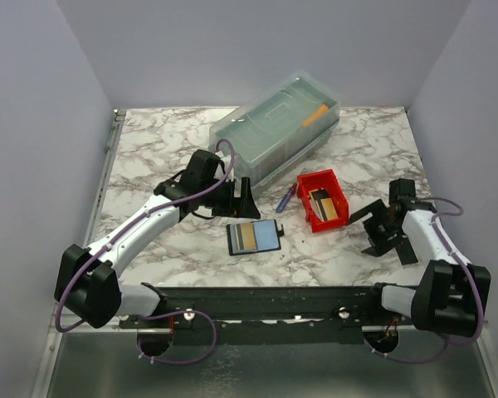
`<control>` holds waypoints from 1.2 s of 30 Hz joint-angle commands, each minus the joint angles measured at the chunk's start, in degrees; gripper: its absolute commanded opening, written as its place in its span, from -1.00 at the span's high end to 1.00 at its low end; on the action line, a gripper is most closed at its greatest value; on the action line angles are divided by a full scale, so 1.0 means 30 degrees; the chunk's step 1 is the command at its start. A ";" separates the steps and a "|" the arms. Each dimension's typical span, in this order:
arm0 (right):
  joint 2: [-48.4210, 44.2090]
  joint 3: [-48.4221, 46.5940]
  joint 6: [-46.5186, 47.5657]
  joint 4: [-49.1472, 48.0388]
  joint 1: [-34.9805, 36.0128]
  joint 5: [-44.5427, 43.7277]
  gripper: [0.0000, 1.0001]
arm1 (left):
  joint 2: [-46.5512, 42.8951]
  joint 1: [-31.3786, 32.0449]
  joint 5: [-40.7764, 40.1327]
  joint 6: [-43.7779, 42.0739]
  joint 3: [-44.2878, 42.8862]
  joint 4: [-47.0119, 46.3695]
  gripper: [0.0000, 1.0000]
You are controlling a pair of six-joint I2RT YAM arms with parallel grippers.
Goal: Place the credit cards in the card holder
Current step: Move the credit card to the center of the board.
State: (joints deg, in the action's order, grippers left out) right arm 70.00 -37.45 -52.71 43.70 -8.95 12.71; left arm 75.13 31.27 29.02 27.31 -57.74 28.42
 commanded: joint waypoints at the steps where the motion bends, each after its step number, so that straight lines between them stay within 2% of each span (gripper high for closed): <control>1: 0.0275 -0.3280 0.0360 0.2289 -0.1129 -0.6901 -0.98 | 0.0153 0.0095 0.0737 -0.0721 -0.0798 -0.0131 -0.70; 6: 0.1422 -0.3971 0.1771 0.1124 -0.6058 -0.8409 -0.99 | 0.0174 0.0584 0.1271 -0.1047 -0.1069 0.0011 -0.71; 10: 0.1974 -0.4085 0.1514 0.1455 -0.8394 -1.2100 -0.99 | 0.0206 0.1441 0.1040 -0.1263 -0.1174 0.0022 -0.71; 13: 0.2215 -0.3654 0.1956 0.0923 -0.9685 -1.2443 -0.98 | 0.0360 0.1901 0.0913 -0.1388 -0.1190 -0.0045 -0.71; 26: 0.3525 -0.1811 0.0387 -0.0455 -1.0083 -0.9365 -0.78 | 0.0012 0.2398 0.0773 -0.1471 -0.1150 -0.0113 -0.72; 31: 0.3058 -0.0769 0.0003 -0.1685 -1.0083 -0.8230 -0.52 | -0.0024 0.2391 0.0880 -0.1469 -0.1095 -0.0090 -0.72; 35: 0.3137 -0.0110 0.0100 -0.2403 -1.0083 -0.8197 -0.49 | -0.0025 0.2381 0.1021 -0.1399 -0.0974 -0.0098 -0.72; 36: 0.3264 0.0044 0.0096 -0.2471 -1.0083 -0.7991 -0.43 | -0.0025 0.2381 0.0974 -0.1376 -0.0970 -0.0114 -0.72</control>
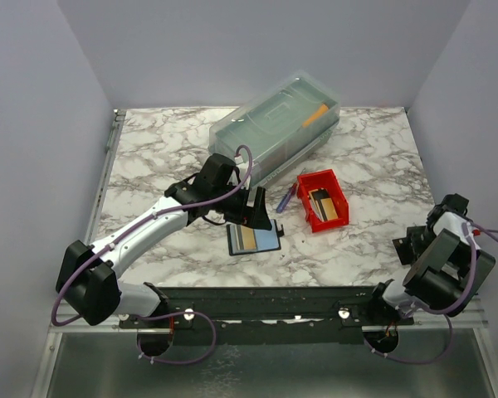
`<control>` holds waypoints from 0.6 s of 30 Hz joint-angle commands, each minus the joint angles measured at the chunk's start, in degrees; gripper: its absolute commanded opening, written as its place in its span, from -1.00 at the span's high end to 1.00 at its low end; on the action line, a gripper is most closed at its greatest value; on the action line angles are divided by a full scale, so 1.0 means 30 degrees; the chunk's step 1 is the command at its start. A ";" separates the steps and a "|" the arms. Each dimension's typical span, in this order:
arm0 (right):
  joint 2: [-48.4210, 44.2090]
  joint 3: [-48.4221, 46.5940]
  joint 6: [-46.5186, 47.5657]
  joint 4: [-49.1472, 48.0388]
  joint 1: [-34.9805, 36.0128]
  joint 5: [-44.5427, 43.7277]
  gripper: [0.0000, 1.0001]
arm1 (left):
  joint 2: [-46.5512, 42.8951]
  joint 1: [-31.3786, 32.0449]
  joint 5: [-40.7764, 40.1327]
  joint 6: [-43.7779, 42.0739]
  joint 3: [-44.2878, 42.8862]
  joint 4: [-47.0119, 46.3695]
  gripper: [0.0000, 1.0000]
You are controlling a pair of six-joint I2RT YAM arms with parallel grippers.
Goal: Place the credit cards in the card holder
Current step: Move the credit card to the center of the board.
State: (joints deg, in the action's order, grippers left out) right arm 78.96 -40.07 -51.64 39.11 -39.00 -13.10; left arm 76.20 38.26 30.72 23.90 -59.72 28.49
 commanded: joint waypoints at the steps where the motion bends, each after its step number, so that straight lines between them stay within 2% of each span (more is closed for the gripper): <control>1: 0.0362 0.1089 -0.0213 -0.0990 -0.0065 0.0793 -0.33 | -0.0364 0.0075 0.0382 -0.0219 -0.0322 -0.0124 -0.72; 4: 0.0060 0.1773 0.0261 -0.1448 0.0202 0.1941 -0.10 | -0.0296 0.0075 0.0406 -0.0220 -0.0434 -0.0125 -0.72; 8: -0.0827 0.2428 0.0638 -0.1427 0.2025 0.2906 -0.05 | -0.0194 0.0070 0.0353 -0.0257 -0.0461 -0.0145 -0.72; 11: -0.0750 0.2590 0.0408 -0.0938 0.4166 0.3300 -0.04 | -0.0122 0.0050 0.0311 -0.0261 -0.0382 -0.0173 -0.72; 18: -0.0027 0.2306 -0.1716 0.1180 1.0907 0.4682 -0.01 | -0.0200 0.0039 0.0307 -0.0243 -0.0150 -0.0167 -0.72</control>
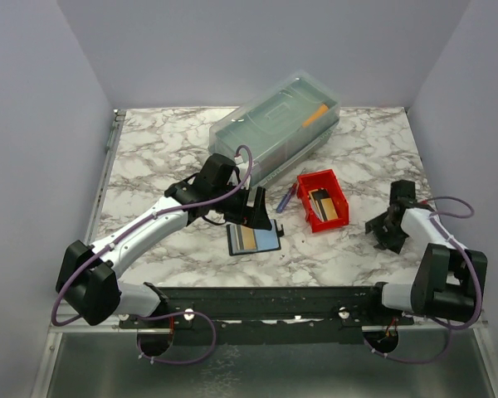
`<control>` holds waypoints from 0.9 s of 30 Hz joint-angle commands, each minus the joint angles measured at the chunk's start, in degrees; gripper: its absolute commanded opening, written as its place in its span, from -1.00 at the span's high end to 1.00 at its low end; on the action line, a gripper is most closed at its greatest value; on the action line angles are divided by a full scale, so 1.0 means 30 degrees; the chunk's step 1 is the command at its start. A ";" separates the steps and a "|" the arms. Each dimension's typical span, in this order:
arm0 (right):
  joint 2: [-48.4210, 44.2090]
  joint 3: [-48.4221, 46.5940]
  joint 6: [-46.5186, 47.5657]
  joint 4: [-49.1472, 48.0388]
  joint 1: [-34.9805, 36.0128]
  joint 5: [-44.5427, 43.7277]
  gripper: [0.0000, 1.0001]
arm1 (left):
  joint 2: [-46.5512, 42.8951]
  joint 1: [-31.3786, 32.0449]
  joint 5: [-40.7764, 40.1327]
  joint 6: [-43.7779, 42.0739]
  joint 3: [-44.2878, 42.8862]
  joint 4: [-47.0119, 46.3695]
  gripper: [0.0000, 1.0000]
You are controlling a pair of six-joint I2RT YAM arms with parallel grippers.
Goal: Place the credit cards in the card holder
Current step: Move the credit card to the center of the board.
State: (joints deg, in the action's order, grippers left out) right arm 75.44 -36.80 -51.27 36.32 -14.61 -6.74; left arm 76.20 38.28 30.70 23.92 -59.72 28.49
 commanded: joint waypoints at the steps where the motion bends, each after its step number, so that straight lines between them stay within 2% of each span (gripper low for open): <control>1: 0.1105 0.1117 -0.2076 0.2446 0.3510 0.2795 -0.01 | -0.0220 0.0037 0.0314 -0.0267 -0.0111 -0.0157 -0.72; 4: 0.0710 -0.0112 -0.1779 0.4001 0.3874 0.2394 -0.06 | -0.0250 0.0023 0.0256 -0.0325 -0.0043 -0.0180 -0.72; 8: -0.0696 -0.2698 -0.1076 0.5148 0.3442 -0.1629 -0.38 | -0.0231 0.0025 0.0332 -0.0311 -0.0089 -0.0166 -0.73; 12: -0.0376 -0.4062 0.0982 0.3625 -0.0103 -0.2692 -0.74 | -0.0339 0.0033 0.0459 -0.0454 -0.0188 -0.0182 -0.73; 13: -0.0048 -0.4164 0.1529 0.3078 -0.1153 -0.2625 -0.77 | -0.0413 0.0041 0.0453 -0.0483 -0.0167 -0.0217 -0.74; 18: 0.1452 -0.4040 0.3843 0.1102 -0.4649 -0.2780 -0.71 | -0.0907 0.0122 0.0595 -0.0693 -0.0189 -0.0389 -0.80; 23: 0.2637 -0.3728 0.5192 -0.0415 -0.6667 -0.3053 -0.37 | -0.1085 0.1109 -0.0117 -0.1108 -0.0186 -0.0333 -0.86; 27: 0.3622 -0.3286 0.5536 -0.1796 -0.6937 -0.2212 -0.23 | -0.1005 0.2177 -0.0510 -0.1650 -0.0173 -0.0285 -0.87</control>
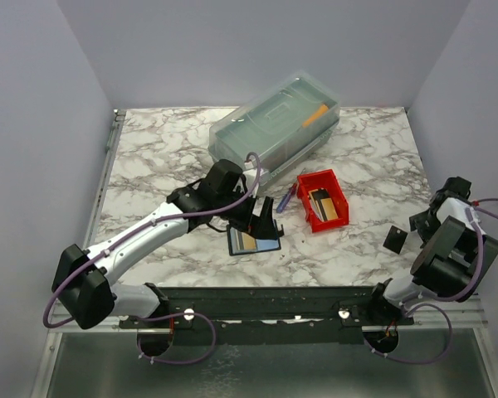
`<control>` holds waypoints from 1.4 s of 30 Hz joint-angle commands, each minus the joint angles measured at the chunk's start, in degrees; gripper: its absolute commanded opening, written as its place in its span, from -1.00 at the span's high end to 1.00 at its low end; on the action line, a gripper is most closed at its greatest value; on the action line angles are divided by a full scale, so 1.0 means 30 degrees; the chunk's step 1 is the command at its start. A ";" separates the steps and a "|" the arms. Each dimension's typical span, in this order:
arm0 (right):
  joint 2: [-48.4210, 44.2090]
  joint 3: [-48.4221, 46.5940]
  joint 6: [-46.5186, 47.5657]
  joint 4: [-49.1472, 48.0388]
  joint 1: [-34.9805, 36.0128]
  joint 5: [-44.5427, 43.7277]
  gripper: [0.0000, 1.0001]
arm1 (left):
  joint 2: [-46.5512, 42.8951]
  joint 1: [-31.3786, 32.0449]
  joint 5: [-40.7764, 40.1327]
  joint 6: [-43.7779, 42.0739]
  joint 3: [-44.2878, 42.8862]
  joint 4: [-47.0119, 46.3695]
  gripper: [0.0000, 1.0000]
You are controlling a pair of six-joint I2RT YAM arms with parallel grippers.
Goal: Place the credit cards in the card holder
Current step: Move the credit card to the center of the board.
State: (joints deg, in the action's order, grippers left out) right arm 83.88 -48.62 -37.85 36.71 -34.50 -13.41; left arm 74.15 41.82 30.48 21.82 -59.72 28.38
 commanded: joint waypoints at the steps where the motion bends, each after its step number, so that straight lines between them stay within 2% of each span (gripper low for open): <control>1: 0.0884 0.0937 0.1042 -0.2503 -0.0306 0.0338 -0.20 | -0.0251 0.1187 -0.0639 -0.1061 -0.0202 -0.0190 -0.87; 5: 0.1600 0.1505 0.0739 -0.3688 -0.0306 0.1796 -0.06 | 0.0019 0.1552 -0.1177 -0.1322 -0.0532 0.0056 -0.87; 9: 0.2520 0.1536 -0.0093 -0.2374 0.0137 0.2951 0.04 | 0.0358 0.1559 -0.1391 -0.1407 -0.0975 0.0211 -0.87; 14: 0.1414 0.2473 -0.1709 0.0136 0.3315 0.4292 0.07 | 0.0979 0.1583 -0.1328 -0.1307 -0.1395 0.0304 -0.87; 20: -0.0597 0.4573 -0.4638 0.1957 0.6972 0.7227 0.12 | 0.1575 0.1556 -0.1075 -0.1069 -0.1694 0.0317 -0.87; 23: -0.2164 0.5179 -0.5462 0.3225 0.7661 0.7924 0.12 | 0.1769 0.1553 -0.0814 -0.0944 -0.1770 0.0315 -0.87; 25: -0.3259 0.4835 -0.5136 0.4113 0.7671 0.7718 0.12 | 0.1820 0.1533 -0.0714 -0.0845 -0.1799 0.0308 -0.87; 28: -0.3954 0.3107 -0.4407 0.5597 0.7656 0.4975 0.01 | 0.1799 0.1546 -0.0599 -0.0732 -0.1852 0.0330 -0.87; 31: -0.3434 0.1938 -0.3810 0.5441 0.7650 0.3295 -0.10 | 0.1768 0.1557 -0.0496 -0.0612 -0.1788 0.0303 -0.87; 34: -0.2408 0.1712 -0.3574 0.4093 0.7633 0.3270 0.01 | 0.1737 0.1554 -0.0430 -0.0488 -0.1665 0.0313 -0.87; 37: -0.1525 0.2142 -0.2829 0.2068 0.7697 0.4889 0.22 | 0.1673 0.1535 -0.0433 -0.0397 -0.1540 0.0316 -0.87; 42: -0.0718 0.2177 -0.3059 0.1118 1.0224 0.5410 0.23 | 0.1853 0.1557 -0.0397 -0.0222 -0.1501 0.0293 -0.87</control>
State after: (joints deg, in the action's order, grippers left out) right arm 80.16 -42.06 -47.70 43.55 -9.50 1.21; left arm 79.20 46.37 27.86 20.40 -63.33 29.30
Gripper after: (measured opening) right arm 0.386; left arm 0.934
